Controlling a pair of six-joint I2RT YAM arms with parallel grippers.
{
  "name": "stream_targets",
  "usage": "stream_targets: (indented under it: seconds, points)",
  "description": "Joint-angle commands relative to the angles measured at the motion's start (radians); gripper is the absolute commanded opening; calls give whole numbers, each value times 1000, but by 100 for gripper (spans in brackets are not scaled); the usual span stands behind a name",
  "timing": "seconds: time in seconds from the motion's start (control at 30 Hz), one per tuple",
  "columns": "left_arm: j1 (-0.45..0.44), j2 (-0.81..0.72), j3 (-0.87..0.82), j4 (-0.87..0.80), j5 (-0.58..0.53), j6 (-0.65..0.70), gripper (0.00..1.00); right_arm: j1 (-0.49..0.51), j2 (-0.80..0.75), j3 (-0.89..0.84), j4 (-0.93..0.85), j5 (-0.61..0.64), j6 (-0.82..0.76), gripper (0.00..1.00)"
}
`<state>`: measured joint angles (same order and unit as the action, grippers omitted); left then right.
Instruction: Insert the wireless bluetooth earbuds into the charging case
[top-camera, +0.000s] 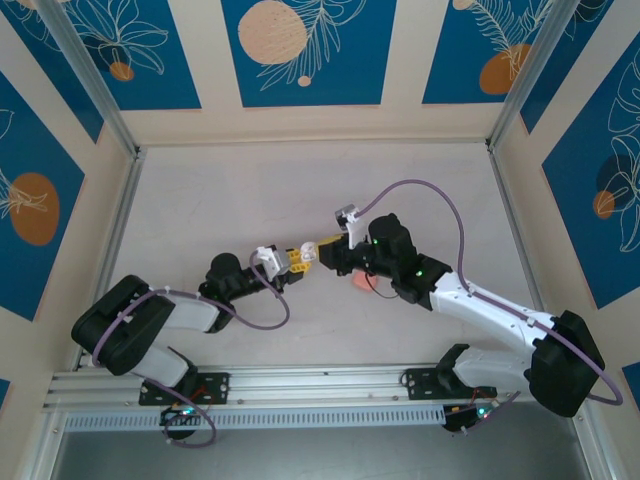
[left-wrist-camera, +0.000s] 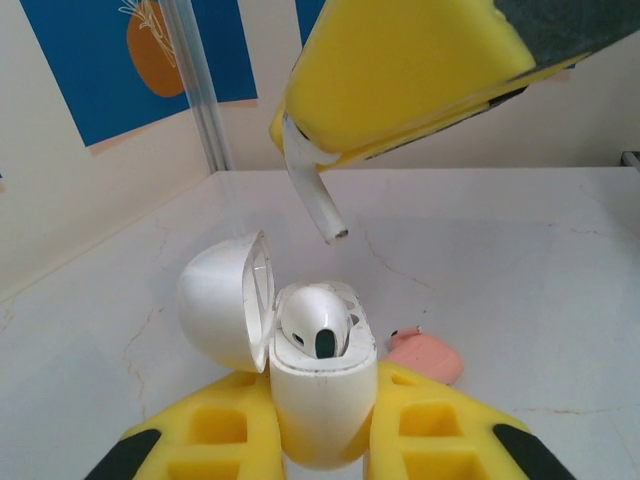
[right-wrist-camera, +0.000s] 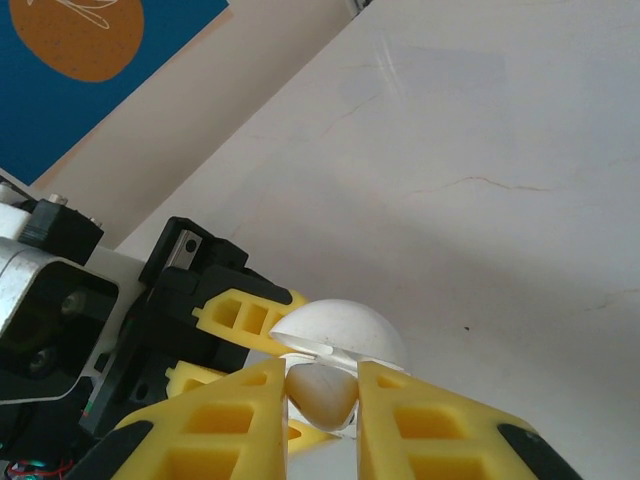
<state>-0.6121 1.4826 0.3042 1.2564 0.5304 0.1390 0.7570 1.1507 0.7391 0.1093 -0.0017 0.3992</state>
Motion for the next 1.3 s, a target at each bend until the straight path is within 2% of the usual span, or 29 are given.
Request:
stream_targets:
  seconds: [0.0, 0.57, 1.27]
  points:
    - [-14, 4, 21, 69, 10, -22, 13, 10, 7, -10, 28, -15, -19, 21]
    - [-14, 8, 14, 105, -3, -35, 13, 27, 39, -8, 33, -43, -24, 21]
    - [-15, 16, 16, 149, 14, -72, 13, 41, 35, -28, 37, 44, -32, 20]
